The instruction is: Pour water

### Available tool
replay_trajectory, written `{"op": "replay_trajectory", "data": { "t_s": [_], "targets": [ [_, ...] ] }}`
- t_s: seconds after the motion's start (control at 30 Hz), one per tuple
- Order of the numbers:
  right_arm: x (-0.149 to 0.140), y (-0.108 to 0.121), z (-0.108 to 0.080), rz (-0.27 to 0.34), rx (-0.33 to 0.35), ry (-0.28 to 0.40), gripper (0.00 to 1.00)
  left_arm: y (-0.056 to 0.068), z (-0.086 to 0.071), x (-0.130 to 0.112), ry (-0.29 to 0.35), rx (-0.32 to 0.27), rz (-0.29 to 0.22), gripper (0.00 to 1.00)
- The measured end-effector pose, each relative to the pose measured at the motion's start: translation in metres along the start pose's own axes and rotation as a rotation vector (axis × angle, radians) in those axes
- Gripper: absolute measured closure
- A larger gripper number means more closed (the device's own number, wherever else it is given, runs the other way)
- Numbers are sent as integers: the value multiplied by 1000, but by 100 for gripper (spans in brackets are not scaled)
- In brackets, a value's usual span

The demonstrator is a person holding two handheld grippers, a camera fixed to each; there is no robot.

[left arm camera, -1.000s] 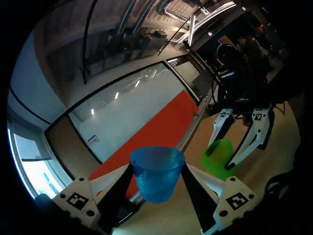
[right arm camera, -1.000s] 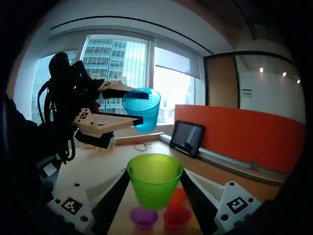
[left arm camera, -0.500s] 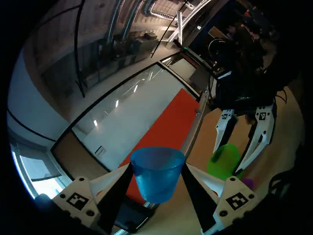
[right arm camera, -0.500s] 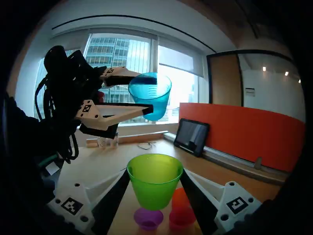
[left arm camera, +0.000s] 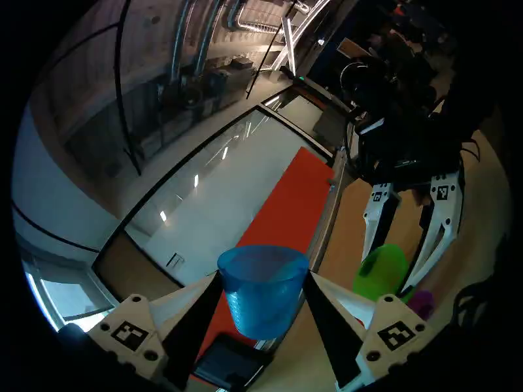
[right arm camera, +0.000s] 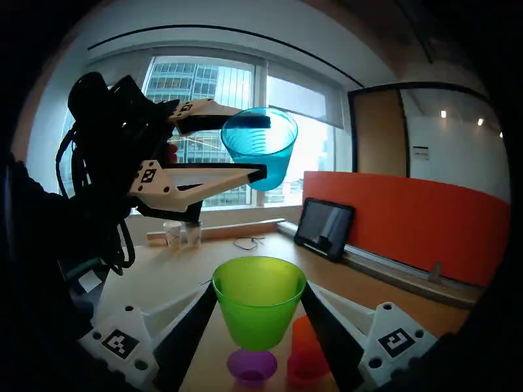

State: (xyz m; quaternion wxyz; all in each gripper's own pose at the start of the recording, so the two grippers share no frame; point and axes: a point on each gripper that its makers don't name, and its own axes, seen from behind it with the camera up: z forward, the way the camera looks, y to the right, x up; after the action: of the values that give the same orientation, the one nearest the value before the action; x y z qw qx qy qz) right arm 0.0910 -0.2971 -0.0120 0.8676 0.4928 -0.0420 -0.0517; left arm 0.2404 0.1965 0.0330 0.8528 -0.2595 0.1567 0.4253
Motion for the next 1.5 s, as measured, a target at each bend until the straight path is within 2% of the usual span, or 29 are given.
{"op": "replay_trajectory", "data": {
  "t_s": [0.4, 1.5],
  "targets": [
    [0, -1, 2, -2, 4, -1, 8, 0, 1, 7, 7, 6, 68, 15],
    [3, 3, -4, -21, -2, 8, 9, -7, -1, 20, 20, 32, 177, 15]
  ]
}}
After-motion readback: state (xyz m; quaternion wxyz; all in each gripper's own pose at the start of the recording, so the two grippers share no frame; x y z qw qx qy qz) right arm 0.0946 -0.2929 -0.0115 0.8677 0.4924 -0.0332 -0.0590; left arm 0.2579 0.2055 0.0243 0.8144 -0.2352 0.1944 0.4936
